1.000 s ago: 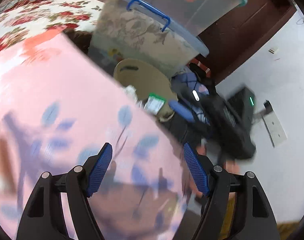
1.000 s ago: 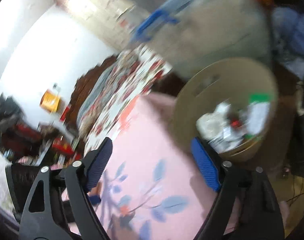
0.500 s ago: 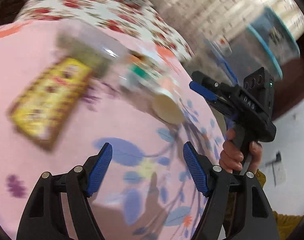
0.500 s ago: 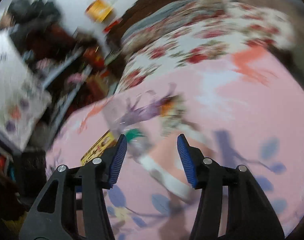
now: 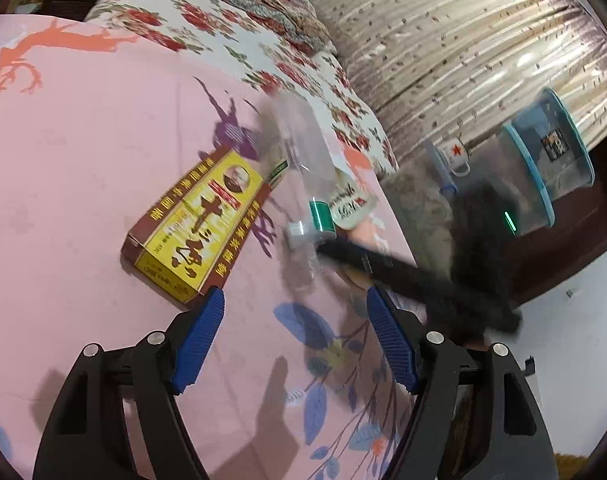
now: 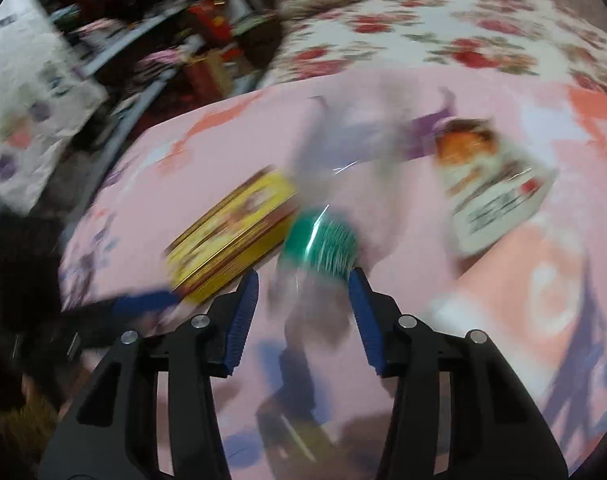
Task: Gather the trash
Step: 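Move both open tools back over the bedspread toward remaining trash, then grasp clear plastic bottle with left tool while right tool grasps pink paper cup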
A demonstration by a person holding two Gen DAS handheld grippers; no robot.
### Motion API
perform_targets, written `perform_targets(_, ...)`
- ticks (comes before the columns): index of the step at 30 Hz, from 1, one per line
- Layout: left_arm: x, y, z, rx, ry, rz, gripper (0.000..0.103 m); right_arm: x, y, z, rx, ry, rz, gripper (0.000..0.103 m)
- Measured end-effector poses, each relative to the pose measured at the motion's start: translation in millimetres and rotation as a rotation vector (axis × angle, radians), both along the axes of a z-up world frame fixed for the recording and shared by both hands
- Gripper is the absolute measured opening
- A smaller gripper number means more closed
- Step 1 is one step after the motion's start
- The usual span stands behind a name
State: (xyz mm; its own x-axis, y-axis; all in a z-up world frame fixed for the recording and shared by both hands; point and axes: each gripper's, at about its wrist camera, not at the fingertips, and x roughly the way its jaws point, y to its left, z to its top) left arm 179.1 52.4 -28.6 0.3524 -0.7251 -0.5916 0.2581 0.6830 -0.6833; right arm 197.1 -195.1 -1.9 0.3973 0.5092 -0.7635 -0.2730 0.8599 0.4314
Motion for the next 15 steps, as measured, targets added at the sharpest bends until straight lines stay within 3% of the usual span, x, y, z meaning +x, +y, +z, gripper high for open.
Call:
perform_targets(3, 6.6, -8.1, 5.4, 0.029, -0.013, 0.006, 0.072, -26.0, -5.6, 9.5, -0.004, -0.065, -0.034, 0.055)
perform_targets(7, 20.6, -39.0, 18.9, 0.126, -0.074, -0.004, 0.073, -54.8, -44.9, 16.1, 0.120, -0.095, -0.149, 0.055)
perform_targets(11, 37.5, -62.3, 38.6, 0.226, -0.177, 0.011, 0.074, -76.2, -76.8, 17.3, 0.175, -0.104, -0.241, 0.061)
perform_targets(15, 67.6, -95.2, 41.2, 0.434, -0.249, -0.034, 0.078, -90.8, -109.8, 9.2, 0.193, -0.088, -0.337, 0.063)
